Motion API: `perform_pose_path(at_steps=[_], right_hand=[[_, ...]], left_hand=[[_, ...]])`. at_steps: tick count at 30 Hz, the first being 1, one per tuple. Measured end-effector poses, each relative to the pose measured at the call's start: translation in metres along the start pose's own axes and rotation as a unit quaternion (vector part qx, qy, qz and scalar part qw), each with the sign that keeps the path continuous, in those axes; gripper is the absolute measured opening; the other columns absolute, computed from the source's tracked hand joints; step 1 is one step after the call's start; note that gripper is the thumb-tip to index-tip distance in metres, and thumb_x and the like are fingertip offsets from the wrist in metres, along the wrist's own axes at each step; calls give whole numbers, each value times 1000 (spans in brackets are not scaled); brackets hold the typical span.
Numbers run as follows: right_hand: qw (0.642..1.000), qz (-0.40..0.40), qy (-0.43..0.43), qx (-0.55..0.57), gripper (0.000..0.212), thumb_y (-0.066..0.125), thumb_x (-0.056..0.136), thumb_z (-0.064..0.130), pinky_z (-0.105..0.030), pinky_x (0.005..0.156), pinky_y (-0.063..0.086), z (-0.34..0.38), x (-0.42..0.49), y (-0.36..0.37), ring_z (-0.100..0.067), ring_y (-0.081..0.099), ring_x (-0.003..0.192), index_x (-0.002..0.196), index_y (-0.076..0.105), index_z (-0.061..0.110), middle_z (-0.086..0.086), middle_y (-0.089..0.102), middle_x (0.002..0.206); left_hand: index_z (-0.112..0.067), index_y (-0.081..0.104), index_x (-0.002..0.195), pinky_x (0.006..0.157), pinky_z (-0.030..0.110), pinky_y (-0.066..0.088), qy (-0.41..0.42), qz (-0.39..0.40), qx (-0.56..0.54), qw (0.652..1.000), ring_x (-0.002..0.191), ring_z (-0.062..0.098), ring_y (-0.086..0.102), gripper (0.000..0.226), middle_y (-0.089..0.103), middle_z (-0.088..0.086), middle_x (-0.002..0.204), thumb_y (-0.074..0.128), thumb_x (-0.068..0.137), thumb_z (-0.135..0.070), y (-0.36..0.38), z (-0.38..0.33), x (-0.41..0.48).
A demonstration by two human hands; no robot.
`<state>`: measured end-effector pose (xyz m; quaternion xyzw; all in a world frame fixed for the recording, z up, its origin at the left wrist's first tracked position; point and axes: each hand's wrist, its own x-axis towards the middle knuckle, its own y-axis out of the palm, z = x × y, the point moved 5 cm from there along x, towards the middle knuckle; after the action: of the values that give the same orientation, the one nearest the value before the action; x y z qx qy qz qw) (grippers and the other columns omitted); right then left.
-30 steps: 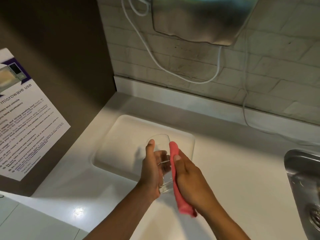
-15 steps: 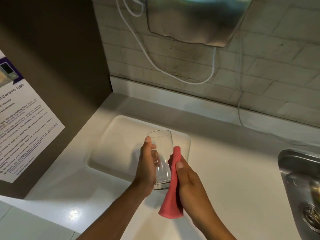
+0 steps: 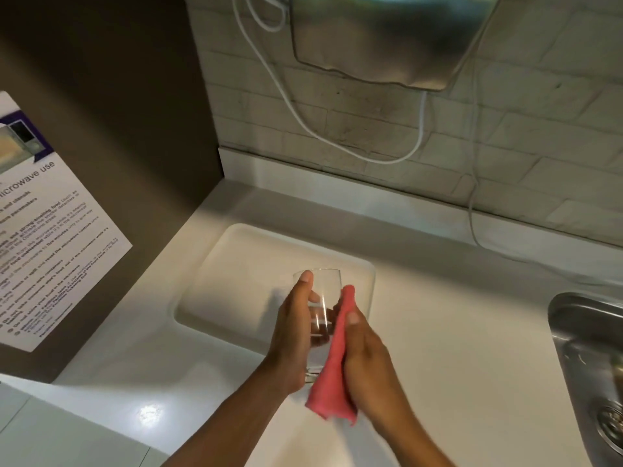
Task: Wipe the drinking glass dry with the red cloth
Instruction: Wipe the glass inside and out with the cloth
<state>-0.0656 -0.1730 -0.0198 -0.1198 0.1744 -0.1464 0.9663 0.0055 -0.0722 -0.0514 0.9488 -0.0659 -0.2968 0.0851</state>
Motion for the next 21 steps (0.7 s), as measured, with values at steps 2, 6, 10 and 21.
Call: perform_pose_path(at_steps=[2, 6, 10, 21], right_hand=[[999, 15, 37, 14, 55, 21, 103, 61, -1, 56, 46, 11, 15, -14, 8, 71, 77, 99, 73, 47, 20, 78, 90], [994, -32, -70, -83, 47, 19, 102, 64, -16, 97, 44, 33, 18, -12, 6, 55, 119, 148, 27, 59, 26, 50, 145], [978, 29, -144, -150, 38, 21, 101, 64, -7, 108, 28, 14, -11, 12, 21, 33, 133, 132, 8, 82, 60, 18, 140], [988, -20, -116, -101, 53, 17, 97, 73, -19, 112, 33, 25, 1, 9, 14, 37, 134, 148, 16, 64, 39, 32, 153]], left_hand=[[-9, 67, 106, 71, 43, 63, -31, 25, 11, 999, 77, 29, 78, 80, 82, 16, 89, 48, 80, -83, 6, 10, -3], [-9, 76, 117, 100, 59, 60, -57, 58, -40, 996, 103, 40, 79, 81, 81, 25, 107, 47, 91, -80, 16, 12, -6], [-10, 71, 112, 89, 53, 65, -27, -2, -18, 999, 94, 38, 81, 78, 84, 17, 91, 37, 97, -78, -4, -5, 12], [-4, 67, 127, 101, 64, 58, -11, 39, 8, 999, 108, 46, 76, 87, 78, 30, 113, 34, 98, -79, 4, -20, 12]])
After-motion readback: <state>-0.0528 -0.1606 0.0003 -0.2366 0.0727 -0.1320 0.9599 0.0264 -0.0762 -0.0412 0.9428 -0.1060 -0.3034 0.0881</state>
